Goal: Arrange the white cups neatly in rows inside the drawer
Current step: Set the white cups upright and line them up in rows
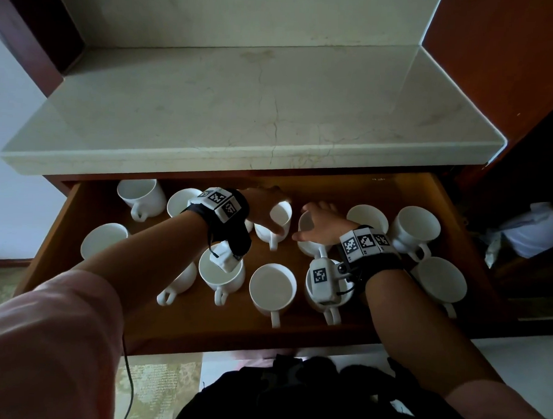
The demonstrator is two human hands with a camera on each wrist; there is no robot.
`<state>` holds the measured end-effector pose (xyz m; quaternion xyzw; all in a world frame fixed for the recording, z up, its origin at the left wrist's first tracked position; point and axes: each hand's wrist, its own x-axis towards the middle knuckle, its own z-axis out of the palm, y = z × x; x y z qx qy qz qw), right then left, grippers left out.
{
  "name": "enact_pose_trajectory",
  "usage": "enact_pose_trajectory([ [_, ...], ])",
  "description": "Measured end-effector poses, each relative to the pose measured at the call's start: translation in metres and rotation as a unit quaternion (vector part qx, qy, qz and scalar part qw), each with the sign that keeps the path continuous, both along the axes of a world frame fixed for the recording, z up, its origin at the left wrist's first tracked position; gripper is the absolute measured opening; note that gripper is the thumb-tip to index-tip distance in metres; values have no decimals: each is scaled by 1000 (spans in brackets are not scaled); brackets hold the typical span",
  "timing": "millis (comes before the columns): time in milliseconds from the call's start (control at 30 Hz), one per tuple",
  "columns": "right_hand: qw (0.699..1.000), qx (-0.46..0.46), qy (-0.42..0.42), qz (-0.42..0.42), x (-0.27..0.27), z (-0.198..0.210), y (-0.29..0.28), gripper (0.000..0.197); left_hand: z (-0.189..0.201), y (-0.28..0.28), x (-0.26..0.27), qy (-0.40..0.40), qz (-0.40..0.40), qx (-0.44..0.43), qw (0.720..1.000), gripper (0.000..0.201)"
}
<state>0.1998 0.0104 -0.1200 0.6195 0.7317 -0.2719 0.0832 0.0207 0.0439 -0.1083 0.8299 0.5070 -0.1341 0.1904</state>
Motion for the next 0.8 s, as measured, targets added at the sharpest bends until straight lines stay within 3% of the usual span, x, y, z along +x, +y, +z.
enact_pose_trajectory([
  [200, 1000, -3, -5, 4, 0, 0, 2, 80, 0, -7, -3, 46, -35, 18, 998, 88],
  [800, 1000, -2, 3, -2, -1, -1, 1, 73, 7, -24, -9, 18, -30, 22, 999, 86],
])
